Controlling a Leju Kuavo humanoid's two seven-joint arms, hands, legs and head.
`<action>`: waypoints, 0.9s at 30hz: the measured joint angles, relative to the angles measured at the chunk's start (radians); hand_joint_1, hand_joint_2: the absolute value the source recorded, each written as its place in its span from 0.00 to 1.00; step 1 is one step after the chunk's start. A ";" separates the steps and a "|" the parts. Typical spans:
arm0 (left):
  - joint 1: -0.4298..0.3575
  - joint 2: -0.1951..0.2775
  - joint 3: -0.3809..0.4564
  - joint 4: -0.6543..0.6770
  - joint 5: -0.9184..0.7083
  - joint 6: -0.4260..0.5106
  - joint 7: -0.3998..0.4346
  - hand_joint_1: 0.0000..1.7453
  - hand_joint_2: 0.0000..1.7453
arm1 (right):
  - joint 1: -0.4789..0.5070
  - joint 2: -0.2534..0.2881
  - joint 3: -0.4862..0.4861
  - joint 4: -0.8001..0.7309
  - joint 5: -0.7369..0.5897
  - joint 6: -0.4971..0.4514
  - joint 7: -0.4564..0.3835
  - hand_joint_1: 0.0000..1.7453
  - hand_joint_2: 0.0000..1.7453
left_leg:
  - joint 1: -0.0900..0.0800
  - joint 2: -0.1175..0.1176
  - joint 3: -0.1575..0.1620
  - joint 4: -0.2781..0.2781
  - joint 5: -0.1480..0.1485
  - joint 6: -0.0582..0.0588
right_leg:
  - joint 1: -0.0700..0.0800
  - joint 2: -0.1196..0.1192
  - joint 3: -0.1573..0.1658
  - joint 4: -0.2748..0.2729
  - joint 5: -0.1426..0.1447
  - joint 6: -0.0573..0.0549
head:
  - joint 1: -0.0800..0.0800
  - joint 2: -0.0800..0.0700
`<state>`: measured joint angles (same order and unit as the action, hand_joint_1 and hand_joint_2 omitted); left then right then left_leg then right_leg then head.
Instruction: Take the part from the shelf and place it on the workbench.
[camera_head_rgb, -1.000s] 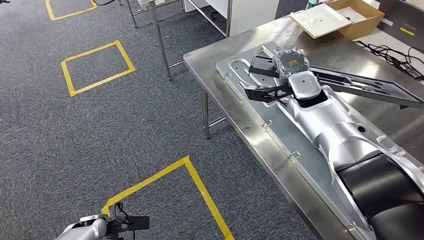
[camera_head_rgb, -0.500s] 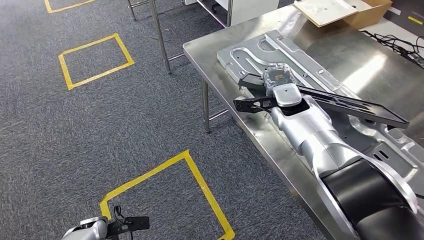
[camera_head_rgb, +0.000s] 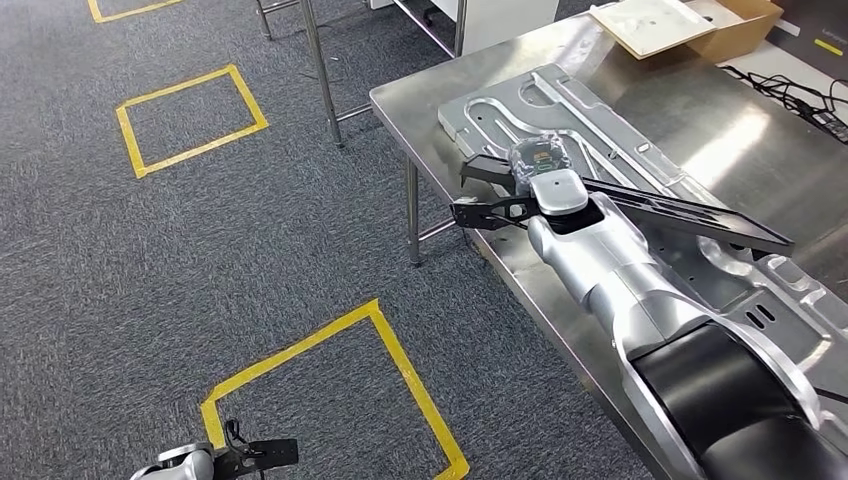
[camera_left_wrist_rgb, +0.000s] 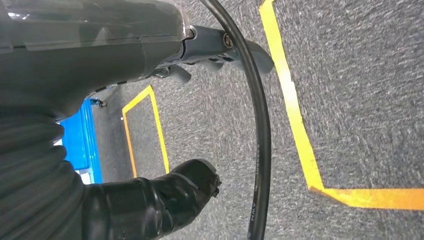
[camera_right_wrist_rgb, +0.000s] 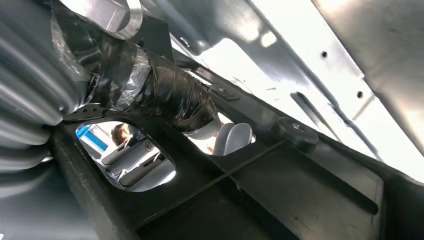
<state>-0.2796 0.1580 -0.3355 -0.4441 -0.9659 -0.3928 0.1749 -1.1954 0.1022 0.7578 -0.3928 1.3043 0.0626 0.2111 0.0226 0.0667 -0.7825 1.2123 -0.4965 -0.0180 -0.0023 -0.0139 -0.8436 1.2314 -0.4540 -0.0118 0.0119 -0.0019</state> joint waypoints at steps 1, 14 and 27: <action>0.001 0.000 0.001 -0.001 0.000 0.000 0.000 0.00 1.00 | 0.001 0.001 0.000 -0.002 0.000 0.000 0.000 1.00 1.00 | 0.000 0.000 0.002 -0.009 0.005 0.000 | 0.000 0.000 0.002 -0.010 0.006 0.000 | 0.000 0.000; 0.016 0.000 0.017 -0.010 0.012 -0.024 -0.006 0.00 1.00 | 0.015 0.003 -0.002 -0.033 0.002 0.020 0.000 0.00 0.00 | -0.001 -0.002 0.036 -0.117 0.071 0.003 | 0.001 0.000 0.042 -0.122 0.071 0.002 | 0.000 0.000; 0.050 0.008 0.069 -0.035 0.061 -0.061 -0.001 0.00 0.00 | 0.012 0.001 -0.004 -0.059 0.005 0.038 0.022 0.00 0.00 | -0.001 -0.002 0.047 -0.133 0.084 0.003 | 0.001 0.000 0.053 -0.139 0.086 0.002 | 0.000 0.000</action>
<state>-0.2300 0.1663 -0.2665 -0.4787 -0.9052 -0.4539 0.1736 -1.1831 0.1035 0.7533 -0.4518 1.3092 0.1010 0.2328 0.0216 0.0646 -0.7360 1.0794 -0.4129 -0.0149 -0.0016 -0.0143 -0.7906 1.0926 -0.3683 -0.0094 0.0120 -0.0019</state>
